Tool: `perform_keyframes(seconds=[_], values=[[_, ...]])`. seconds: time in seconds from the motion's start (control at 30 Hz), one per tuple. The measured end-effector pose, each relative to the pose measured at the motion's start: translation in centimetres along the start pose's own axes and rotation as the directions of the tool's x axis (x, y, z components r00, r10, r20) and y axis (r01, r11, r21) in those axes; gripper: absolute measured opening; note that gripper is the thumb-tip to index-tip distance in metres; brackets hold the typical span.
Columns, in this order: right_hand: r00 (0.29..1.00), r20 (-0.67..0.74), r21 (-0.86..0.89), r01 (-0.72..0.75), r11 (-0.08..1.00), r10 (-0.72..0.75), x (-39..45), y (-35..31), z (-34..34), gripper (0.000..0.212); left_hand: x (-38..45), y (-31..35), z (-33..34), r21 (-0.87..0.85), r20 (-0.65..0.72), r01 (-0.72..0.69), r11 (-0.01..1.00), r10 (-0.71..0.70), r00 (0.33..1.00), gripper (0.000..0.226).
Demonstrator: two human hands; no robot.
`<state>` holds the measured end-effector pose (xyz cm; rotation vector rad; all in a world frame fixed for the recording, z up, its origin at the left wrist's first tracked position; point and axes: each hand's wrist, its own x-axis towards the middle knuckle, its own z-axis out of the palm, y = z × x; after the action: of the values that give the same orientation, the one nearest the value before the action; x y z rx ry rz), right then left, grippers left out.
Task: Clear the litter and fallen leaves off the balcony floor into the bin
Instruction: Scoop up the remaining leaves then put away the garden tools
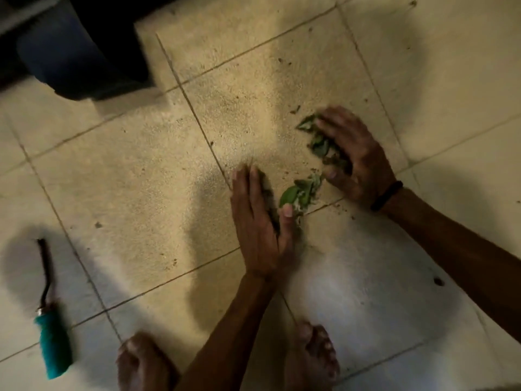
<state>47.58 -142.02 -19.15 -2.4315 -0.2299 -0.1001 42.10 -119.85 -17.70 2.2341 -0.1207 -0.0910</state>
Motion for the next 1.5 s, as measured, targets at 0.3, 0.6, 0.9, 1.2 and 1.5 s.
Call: perform_keyframes(seconds=[0.3, 0.6, 0.9, 1.2, 1.5], values=[[0.982, 0.152, 0.171, 0.086, 0.981, -0.113, -4.3, -7.9, 4.4, 0.108, 1.9, 0.0, -1.4, -0.354, 0.075, -0.049, 0.934, 0.081, 0.994, 0.074], [0.98, 0.2, -0.243, 0.045, 0.969, 0.004, -4.6, -11.7, 8.7, 0.112, 2.3, -0.7, -3.0, -0.463, 0.134, -0.017, 0.886, 0.089, 0.987, 0.081], [0.997, 0.079, -0.21, -0.007, 0.978, 0.024, -2.3, -11.6, 10.4, 0.071, 3.6, -0.5, -3.9, -0.379, -0.034, 0.078, 0.922, -0.098, 0.995, 0.053], [0.992, 0.045, -0.348, 0.125, 0.929, -0.117, -1.7, -11.4, 11.1, 0.04, 5.4, -1.9, -6.2, -0.28, -0.2, 0.159, 0.947, -0.22, 0.955, 0.031], [0.935, -0.071, -0.444, 0.282, 0.851, -0.347, 1.5, -10.0, 10.1, 0.026, 5.5, -3.2, -7.8, -0.212, -0.203, 0.083, 0.974, -0.127, 0.971, 0.031]])
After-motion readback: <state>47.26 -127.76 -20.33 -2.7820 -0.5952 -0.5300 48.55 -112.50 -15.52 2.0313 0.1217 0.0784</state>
